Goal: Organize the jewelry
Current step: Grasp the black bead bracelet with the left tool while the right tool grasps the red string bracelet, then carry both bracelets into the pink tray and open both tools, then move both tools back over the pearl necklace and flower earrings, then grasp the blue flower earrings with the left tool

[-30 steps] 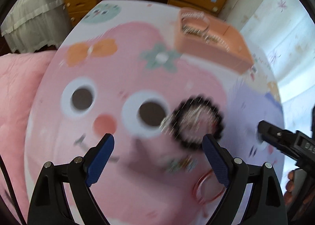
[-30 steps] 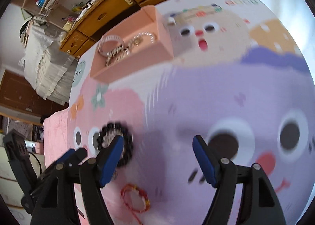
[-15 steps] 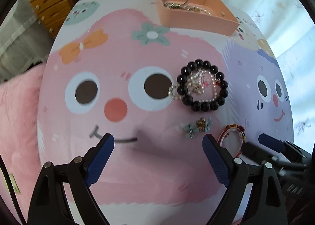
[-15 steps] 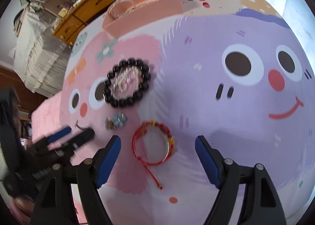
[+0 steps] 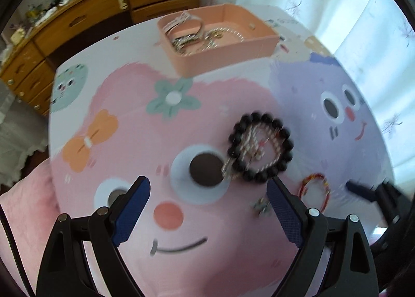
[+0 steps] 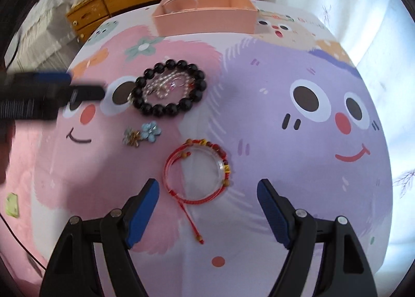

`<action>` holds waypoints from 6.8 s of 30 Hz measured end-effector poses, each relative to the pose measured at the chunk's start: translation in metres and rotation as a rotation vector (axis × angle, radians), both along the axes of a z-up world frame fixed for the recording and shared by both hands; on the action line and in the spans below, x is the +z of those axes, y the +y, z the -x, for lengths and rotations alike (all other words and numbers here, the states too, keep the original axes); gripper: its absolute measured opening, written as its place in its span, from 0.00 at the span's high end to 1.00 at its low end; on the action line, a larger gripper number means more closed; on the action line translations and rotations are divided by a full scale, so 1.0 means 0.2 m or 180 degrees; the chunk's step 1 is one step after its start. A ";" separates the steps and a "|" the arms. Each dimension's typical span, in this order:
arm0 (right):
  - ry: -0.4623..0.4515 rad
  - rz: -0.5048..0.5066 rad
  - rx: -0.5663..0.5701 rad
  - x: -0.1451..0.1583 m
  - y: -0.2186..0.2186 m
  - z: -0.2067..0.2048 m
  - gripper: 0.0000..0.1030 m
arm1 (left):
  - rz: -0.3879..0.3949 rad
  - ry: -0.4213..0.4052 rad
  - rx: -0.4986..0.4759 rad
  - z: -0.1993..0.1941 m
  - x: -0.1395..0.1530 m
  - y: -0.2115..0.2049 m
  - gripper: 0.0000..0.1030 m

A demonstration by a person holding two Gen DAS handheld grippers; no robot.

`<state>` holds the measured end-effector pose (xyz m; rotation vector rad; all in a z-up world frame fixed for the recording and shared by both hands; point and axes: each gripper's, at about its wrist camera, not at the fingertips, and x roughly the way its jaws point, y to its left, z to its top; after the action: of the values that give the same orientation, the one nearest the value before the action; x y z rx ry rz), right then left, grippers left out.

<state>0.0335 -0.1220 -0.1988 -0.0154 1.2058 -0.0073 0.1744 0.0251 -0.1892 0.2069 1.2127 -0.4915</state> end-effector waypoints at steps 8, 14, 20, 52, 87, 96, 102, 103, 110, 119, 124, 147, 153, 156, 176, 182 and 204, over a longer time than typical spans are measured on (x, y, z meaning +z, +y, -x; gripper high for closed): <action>-0.0088 0.0043 -0.0087 -0.05 0.03 0.00 0.24 | 0.0381 -0.0150 -0.0054 -0.12 -0.08 -0.09 0.13; -0.0079 -0.0018 -0.0079 -0.07 0.01 0.01 0.24 | 0.0326 -0.0402 -0.0037 -0.12 -0.15 -0.16 0.13; -0.0137 0.0062 -0.0015 -0.06 0.03 0.01 0.24 | 0.0147 -0.0431 -0.0048 -0.13 -0.22 -0.20 0.43; -0.0595 -0.0126 -0.0276 0.18 -0.21 -0.23 0.41 | 0.1197 -0.0592 0.0241 0.00 0.28 0.10 0.93; -0.0929 -0.0342 0.0198 0.34 -0.32 -0.54 0.40 | 0.0372 -0.0032 0.1223 -0.08 -0.21 0.08 0.88; -0.0981 -0.0390 0.0303 0.38 -0.38 -0.59 0.40 | 0.0490 -0.0358 0.1207 -0.03 0.00 0.05 0.88; -0.1088 -0.0418 0.0376 0.44 -0.43 -0.65 0.40 | 0.0765 -0.0513 0.1118 -0.01 0.22 0.00 0.88; -0.1105 -0.0422 0.0393 0.44 -0.44 -0.65 0.40 | 0.0781 -0.0567 0.1067 -0.02 0.27 -0.03 0.88; -0.1201 -0.0425 0.0567 0.47 -0.48 -0.72 0.40 | 0.0979 -0.0894 0.1003 -0.05 0.51 -0.11 0.88; -0.1414 -0.0622 0.0708 0.50 -0.49 -0.86 0.40 | 0.1082 -0.1337 0.1049 -0.24 0.65 -0.20 0.88; -0.1503 -0.0812 0.0814 0.51 -0.45 -0.97 0.40 | 0.0935 -0.1454 0.0975 -0.40 0.65 -0.29 0.87; -0.0800 -0.1285 0.0109 0.28 -0.75 -0.91 0.30 | 0.0285 -0.0628 0.1372 -0.20 0.31 -0.22 0.17; -0.0476 -0.1378 -0.0110 0.24 -0.87 -0.74 0.30 | -0.0161 -0.0200 0.1667 0.04 0.09 -0.16 0.17; -0.0308 -0.1432 -0.0235 0.21 -0.92 -0.65 0.30 | -0.0199 -0.0054 0.1713 0.16 0.03 -0.13 0.17; 0.0514 -0.1695 -0.0074 -0.03 -0.68 -0.47 0.31 | 0.0114 -0.0101 0.1954 0.53 -0.20 -0.25 0.17; 0.0361 -0.1358 0.0692 0.00 -0.49 -0.58 0.37 | -0.0086 -0.0514 0.1827 0.53 -0.20 -0.30 0.17; 0.0205 -0.0704 0.2657 -0.04 0.04 -0.44 0.65 | 0.0487 -0.0583 0.2036 0.51 -0.23 -0.13 0.90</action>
<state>0.1214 -0.1137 -0.2075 -0.3250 1.1835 0.8601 0.0719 -0.0011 -0.2343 -0.2606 0.9878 -0.0026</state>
